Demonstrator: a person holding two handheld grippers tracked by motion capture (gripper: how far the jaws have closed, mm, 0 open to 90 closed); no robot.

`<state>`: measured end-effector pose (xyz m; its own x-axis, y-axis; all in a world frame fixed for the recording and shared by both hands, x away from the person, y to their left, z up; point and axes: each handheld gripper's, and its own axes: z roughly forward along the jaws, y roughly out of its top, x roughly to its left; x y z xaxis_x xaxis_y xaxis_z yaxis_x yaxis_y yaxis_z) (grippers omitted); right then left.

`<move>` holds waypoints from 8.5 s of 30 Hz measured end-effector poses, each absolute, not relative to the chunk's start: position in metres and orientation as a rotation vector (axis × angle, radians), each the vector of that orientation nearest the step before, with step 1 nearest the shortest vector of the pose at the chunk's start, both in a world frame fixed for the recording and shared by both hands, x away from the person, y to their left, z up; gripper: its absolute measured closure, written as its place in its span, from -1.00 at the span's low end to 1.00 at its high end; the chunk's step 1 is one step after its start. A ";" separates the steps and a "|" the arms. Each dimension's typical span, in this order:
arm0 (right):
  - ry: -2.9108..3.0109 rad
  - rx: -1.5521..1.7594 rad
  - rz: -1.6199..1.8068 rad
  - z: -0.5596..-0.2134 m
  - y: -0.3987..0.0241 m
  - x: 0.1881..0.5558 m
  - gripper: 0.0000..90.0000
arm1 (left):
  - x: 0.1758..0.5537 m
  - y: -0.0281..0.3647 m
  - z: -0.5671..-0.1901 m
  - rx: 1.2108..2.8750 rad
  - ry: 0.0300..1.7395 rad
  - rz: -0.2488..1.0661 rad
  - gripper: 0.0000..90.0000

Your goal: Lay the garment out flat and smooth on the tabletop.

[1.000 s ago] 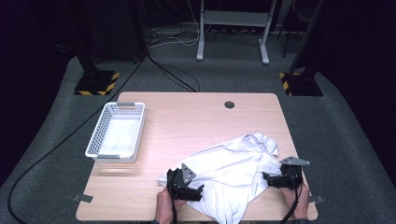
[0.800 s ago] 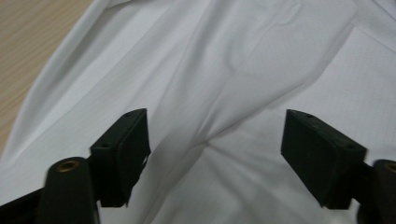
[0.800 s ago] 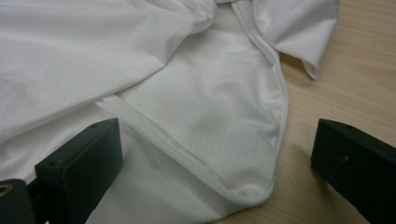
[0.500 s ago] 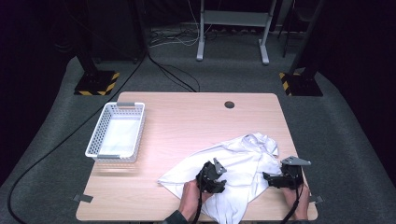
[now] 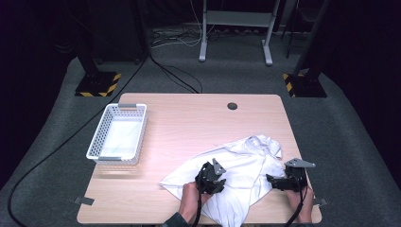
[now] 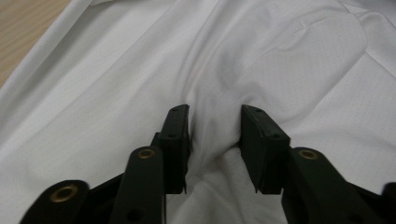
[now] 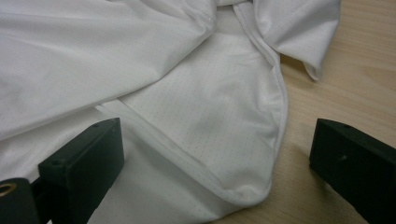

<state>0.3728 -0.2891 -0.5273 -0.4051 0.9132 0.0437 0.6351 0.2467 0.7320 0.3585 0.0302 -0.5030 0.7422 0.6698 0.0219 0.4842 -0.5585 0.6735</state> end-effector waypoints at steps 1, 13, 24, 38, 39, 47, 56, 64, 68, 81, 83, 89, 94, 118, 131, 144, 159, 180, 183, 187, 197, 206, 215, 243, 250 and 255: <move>2.133 1.416 0.966 -0.527 -0.289 0.373 -0.95 | 0.358 0.030 -0.503 2.268 0.864 0.366 0.48; 2.132 1.419 0.971 -0.527 -0.289 0.373 -0.94 | 0.359 0.046 -0.495 2.205 0.862 0.335 0.88; 2.131 1.419 0.970 -0.527 -0.289 0.373 -0.94 | 0.357 0.076 -0.498 2.159 0.931 0.329 0.90; 2.131 1.415 0.958 -0.527 -0.289 0.373 -0.94 | 0.359 0.076 -0.501 2.226 0.932 0.312 0.14; 2.131 1.415 0.958 -0.527 -0.289 0.373 -0.94 | 0.359 0.072 -0.502 2.237 0.930 0.315 0.10; 2.131 1.415 0.959 -0.527 -0.289 0.373 -0.94 | 0.363 0.056 -0.505 2.250 0.884 0.345 0.57; 2.131 1.415 0.958 -0.527 -0.289 0.373 -0.94 | 0.363 0.073 -0.499 2.209 0.912 0.347 0.92; 2.130 1.415 0.957 -0.527 -0.288 0.373 -0.94 | 0.364 0.092 -0.498 2.198 0.957 0.382 0.95; 2.129 1.415 0.958 -0.527 -0.289 0.373 -0.94 | 0.365 0.120 -0.498 2.172 1.036 0.407 0.95; 2.131 1.408 0.946 -0.527 -0.288 0.373 -0.94 | 0.368 0.190 -0.500 2.066 1.264 0.477 0.78; 2.131 1.408 0.946 -0.527 -0.288 0.373 -0.93 | 0.363 0.186 -0.498 2.064 1.261 0.498 0.50; 2.132 1.407 0.944 -0.527 -0.287 0.373 -0.94 | 0.345 0.154 -0.483 2.094 1.126 0.546 0.11; 2.132 1.407 0.945 -0.527 -0.287 0.373 -0.94 | 0.340 0.103 -0.491 2.226 0.967 0.517 -0.02; 2.191 1.342 0.947 -0.528 -0.279 0.373 -0.97 | 0.362 0.095 -0.496 2.204 0.966 0.466 0.91; 2.157 1.375 0.942 -0.528 -0.281 0.373 -0.93 | 0.348 0.185 -0.482 2.046 1.156 0.448 0.91; 2.108 1.371 0.931 -0.524 -0.280 0.370 -0.87 | 0.334 0.183 -0.491 2.029 1.164 0.531 0.05; 2.201 1.313 0.956 -0.526 -0.247 0.359 -0.76 | 0.335 0.149 -0.517 2.154 1.099 0.574 -0.27; 2.345 1.256 0.959 -0.512 -0.186 0.398 0.46 | 0.353 0.121 -0.513 2.192 1.017 0.455 0.41; 2.337 1.262 0.976 -0.512 -0.187 0.396 0.79 | 0.356 0.126 -0.513 2.169 1.031 0.430 0.62; 2.322 1.241 0.985 -0.512 -0.186 0.393 0.91 | 0.356 0.129 -0.509 2.142 1.027 0.417 0.74; 2.229 1.158 1.023 -0.484 -0.182 0.403 0.93 | 0.384 0.144 -0.478 2.034 1.036 0.409 0.76; 2.277 1.230 1.045 -0.470 -0.173 0.436 0.51 | 0.407 0.148 -0.466 2.001 1.044 0.379 0.76; 2.371 1.133 0.999 -0.493 -0.142 0.427 -0.28 | 0.412 0.146 -0.469 1.979 1.043 0.382 0.76; 2.200 1.154 0.771 -0.468 -0.111 0.515 0.13 | 0.493 0.144 -0.478 2.040 1.329 0.509 0.12; 2.164 1.190 0.854 -0.447 -0.144 0.466 -0.09 | 0.440 0.146 -0.464 1.999 1.232 0.542 -0.41; 2.272 1.203 0.741 -0.483 -0.164 0.430 -0.01 | 0.398 0.130 -0.479 2.060 1.130 0.490 -0.50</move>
<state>0.4305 -0.1641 -0.4827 -0.5109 0.8472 -0.1457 0.5982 0.4721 0.6475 0.3984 0.1296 -0.4790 0.5428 0.8398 -0.0139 0.5640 -0.3522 0.7469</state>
